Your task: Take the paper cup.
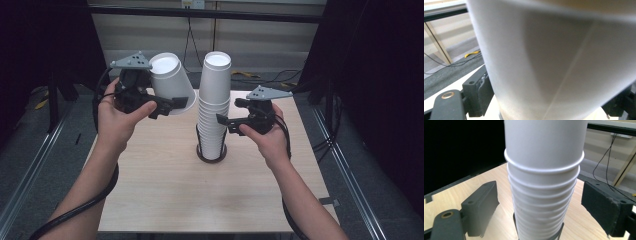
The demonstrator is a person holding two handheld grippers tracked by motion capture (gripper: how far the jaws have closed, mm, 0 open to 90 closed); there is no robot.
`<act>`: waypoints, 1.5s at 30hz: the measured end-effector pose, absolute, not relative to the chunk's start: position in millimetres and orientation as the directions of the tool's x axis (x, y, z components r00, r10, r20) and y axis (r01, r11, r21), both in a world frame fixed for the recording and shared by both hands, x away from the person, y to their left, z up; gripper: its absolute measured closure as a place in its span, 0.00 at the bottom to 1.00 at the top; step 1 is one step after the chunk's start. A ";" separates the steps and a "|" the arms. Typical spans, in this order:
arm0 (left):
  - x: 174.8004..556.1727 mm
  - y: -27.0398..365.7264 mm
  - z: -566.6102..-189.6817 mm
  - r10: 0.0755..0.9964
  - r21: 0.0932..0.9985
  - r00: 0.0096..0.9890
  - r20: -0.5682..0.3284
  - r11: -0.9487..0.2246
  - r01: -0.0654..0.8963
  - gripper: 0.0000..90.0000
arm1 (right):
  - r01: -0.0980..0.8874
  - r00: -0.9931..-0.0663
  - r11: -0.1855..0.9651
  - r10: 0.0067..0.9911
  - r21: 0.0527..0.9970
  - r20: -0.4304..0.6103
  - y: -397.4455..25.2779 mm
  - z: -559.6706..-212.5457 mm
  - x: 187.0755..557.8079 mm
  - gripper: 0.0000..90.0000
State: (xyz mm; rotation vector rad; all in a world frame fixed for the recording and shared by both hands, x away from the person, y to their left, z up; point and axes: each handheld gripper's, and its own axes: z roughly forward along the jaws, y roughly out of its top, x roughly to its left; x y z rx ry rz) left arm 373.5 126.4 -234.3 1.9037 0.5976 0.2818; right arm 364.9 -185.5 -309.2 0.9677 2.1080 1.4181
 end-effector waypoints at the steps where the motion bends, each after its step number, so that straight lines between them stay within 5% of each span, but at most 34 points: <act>1: 371.9 128.3 -239.3 0.526 0.906 0.847 -0.075 -0.319 0.278 0.17 | 0.305 -0.683 0.251 0.730 0.919 0.027 -188.5 -309.8 361.4 0.15; 45: 337.6 95.1 -334.4 0.386 0.675 0.922 0.027 -0.688 0.268 0.18 | 0.275 -0.878 0.495 0.479 0.824 0.005 -206.7 -361.0 320.3 0.15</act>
